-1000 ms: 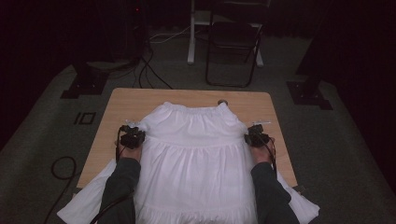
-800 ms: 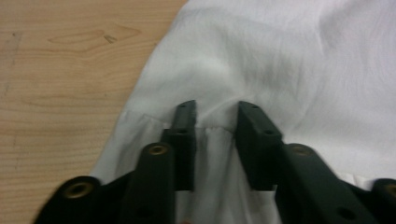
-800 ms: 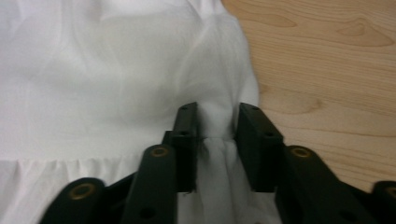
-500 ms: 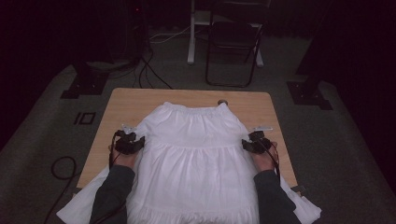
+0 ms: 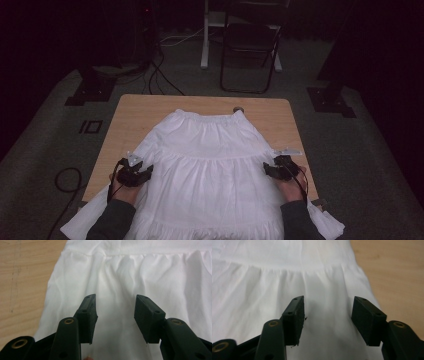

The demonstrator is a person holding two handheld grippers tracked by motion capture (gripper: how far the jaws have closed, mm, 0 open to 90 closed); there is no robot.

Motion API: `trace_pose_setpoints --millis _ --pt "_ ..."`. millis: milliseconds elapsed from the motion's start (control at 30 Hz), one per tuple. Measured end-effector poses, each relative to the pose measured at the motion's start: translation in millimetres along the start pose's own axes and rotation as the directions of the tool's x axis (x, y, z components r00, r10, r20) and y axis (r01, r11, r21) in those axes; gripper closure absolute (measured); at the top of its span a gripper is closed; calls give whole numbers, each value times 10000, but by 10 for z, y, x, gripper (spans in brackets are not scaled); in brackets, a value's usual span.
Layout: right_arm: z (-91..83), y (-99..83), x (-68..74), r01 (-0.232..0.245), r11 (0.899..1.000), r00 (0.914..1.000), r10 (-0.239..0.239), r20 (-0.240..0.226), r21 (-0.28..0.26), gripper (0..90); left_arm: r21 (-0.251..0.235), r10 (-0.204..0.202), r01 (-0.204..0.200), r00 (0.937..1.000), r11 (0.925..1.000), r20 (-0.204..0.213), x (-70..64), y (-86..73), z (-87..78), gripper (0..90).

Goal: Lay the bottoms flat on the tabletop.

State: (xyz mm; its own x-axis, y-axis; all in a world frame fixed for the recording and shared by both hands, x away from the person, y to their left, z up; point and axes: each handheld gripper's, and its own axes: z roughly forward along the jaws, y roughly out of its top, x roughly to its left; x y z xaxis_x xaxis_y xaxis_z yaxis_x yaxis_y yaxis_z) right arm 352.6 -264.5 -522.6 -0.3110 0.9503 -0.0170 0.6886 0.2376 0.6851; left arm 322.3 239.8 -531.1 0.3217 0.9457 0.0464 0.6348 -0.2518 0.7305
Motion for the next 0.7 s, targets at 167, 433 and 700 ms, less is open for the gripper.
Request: trace_pose_setpoints --millis 167,433,700 --pt "-5 -217 -15 -278 9995 9991 274 334 120 395 146 119 -116 9997 9998 -203 -50 -103 61 474" --pt "30 -253 -80 -297 9993 9993 303 233 -248 613 -193 -332 329 9994 9993 -128 30 -114 97 715" --pt "104 -187 -121 -105 9991 9996 115 242 -409 775 -204 -109 97 9980 9997 -626 43 -37 186 880"
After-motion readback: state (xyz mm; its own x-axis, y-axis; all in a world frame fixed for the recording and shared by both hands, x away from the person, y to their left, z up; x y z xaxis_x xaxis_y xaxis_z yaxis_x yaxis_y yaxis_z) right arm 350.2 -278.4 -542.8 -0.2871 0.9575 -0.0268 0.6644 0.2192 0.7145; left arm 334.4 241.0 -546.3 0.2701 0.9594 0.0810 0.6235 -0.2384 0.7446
